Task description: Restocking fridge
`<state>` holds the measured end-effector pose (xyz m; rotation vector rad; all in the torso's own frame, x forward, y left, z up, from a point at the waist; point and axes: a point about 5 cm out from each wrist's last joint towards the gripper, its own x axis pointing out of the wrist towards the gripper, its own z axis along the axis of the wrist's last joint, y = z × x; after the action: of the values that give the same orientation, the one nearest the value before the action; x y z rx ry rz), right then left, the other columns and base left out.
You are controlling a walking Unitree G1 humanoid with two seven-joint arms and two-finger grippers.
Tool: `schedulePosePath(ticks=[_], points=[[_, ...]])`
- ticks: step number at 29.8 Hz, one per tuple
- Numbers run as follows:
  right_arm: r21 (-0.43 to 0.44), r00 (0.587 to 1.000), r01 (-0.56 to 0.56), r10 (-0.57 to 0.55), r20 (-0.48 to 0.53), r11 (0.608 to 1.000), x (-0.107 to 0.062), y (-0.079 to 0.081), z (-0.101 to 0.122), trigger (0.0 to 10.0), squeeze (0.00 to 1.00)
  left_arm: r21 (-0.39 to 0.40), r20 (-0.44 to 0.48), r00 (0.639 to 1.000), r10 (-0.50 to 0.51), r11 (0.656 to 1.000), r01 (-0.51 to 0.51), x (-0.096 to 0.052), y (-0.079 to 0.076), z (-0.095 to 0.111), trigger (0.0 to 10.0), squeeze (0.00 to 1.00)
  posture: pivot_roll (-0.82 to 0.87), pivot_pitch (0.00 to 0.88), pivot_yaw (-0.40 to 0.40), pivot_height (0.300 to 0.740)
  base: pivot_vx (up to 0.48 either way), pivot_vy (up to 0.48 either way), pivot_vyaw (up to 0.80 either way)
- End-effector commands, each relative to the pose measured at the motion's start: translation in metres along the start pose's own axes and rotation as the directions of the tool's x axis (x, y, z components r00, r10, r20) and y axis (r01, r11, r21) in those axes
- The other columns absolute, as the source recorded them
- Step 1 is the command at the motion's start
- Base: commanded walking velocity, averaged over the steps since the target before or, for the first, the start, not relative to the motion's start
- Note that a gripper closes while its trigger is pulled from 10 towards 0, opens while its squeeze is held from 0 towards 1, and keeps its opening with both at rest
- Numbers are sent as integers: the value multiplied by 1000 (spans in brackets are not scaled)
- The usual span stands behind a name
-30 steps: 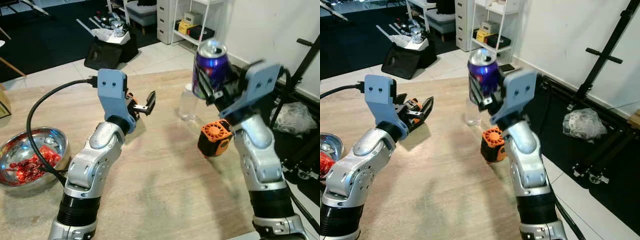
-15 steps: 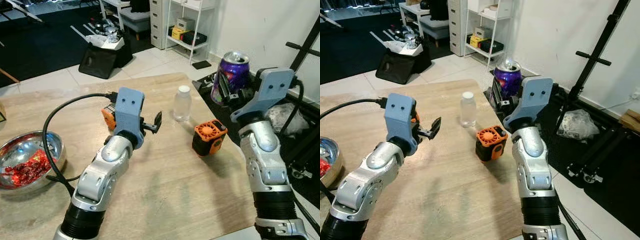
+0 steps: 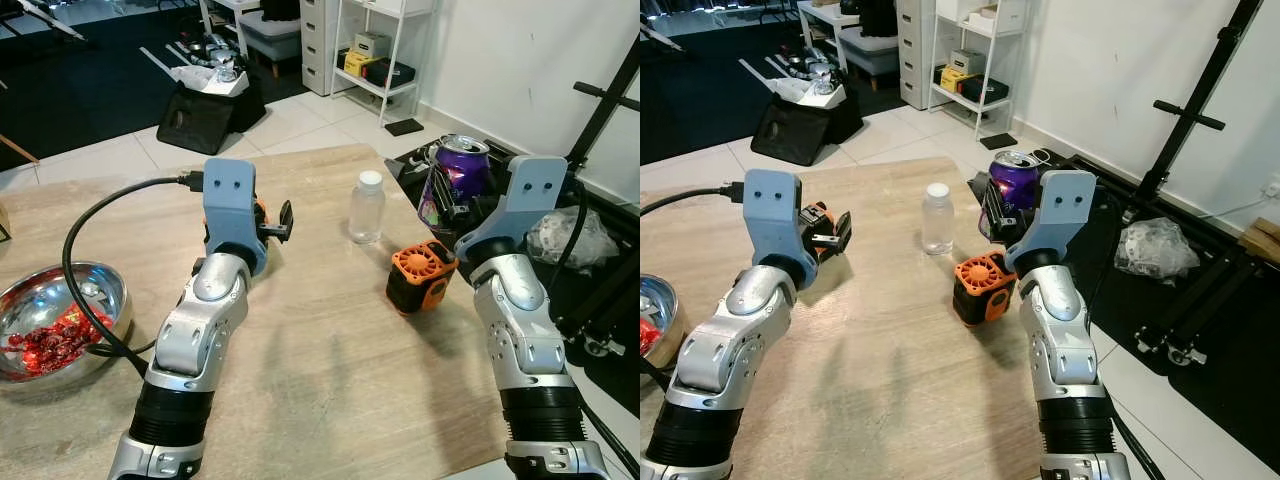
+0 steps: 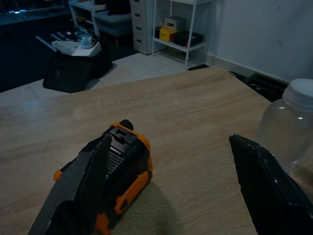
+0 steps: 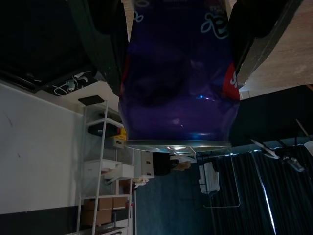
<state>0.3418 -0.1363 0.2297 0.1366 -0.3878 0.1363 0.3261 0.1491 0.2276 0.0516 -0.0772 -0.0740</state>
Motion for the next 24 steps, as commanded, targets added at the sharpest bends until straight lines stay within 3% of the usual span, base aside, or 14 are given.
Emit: schedulePosePath(ticks=[1, 24], points=[[10, 999, 12, -12, -34, 1000, -3, -3, -7, 10000, 0, -15, 4, 1000, 9, 1000, -9, 0, -2, -1, 10000, 0, -8, 105, -44, 740, 0, 0, 0], [10, 998, 27, -26, -49, 1000, -4, -5, -10, 10000, 0, -52, -19, 998, 60, 997, -61, 3, -3, -5, 10000, 0, -9, 102, -41, 740, 0, 0, 0]])
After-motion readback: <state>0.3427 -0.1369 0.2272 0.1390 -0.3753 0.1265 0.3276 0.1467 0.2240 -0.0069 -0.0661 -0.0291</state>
